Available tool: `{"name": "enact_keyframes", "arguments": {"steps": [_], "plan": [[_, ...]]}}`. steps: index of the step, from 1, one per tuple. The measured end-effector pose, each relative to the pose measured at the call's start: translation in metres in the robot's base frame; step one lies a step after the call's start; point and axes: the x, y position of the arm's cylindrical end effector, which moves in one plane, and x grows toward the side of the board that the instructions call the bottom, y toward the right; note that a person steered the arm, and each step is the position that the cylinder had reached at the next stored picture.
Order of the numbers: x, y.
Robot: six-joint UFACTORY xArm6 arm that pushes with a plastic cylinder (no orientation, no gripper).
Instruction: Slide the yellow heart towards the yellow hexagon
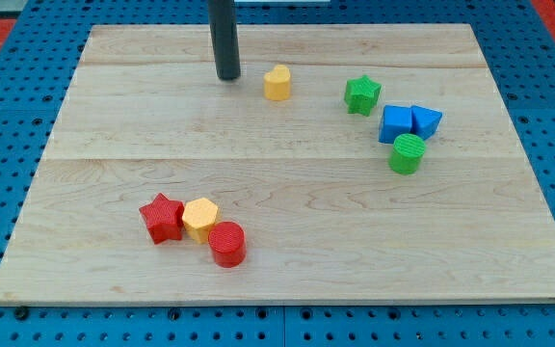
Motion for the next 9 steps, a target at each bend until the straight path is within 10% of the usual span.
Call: {"name": "enact_keyframes", "arguments": {"steps": [1, 3, 4, 5, 7, 9], "plan": [[0.005, 0.080], [0.155, 0.010], [0.112, -0.016], [0.111, 0.079], [0.190, 0.005], [0.075, 0.050]]}}
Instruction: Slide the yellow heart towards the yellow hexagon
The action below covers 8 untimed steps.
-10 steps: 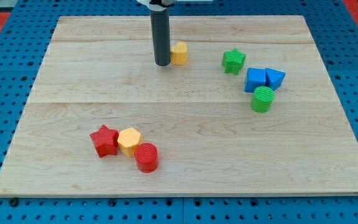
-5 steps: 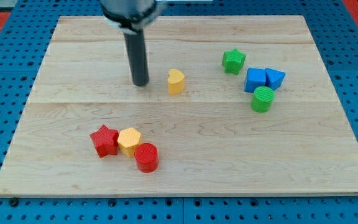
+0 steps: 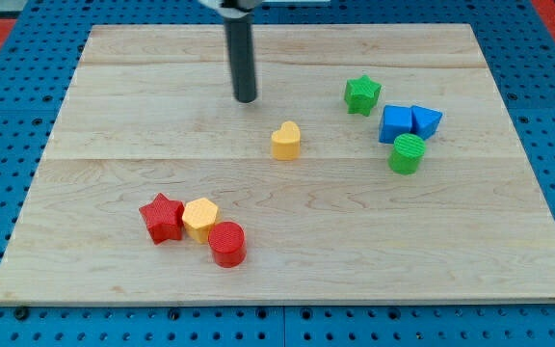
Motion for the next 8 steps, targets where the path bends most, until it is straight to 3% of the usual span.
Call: {"name": "enact_keyframes", "arguments": {"steps": [1, 2, 3, 4, 5, 6, 7, 8], "plan": [[0.010, 0.037], [0.061, -0.005], [0.141, -0.072], [0.072, -0.113], [0.026, -0.066], [0.040, 0.023], [0.103, 0.024], [0.100, 0.050]]}}
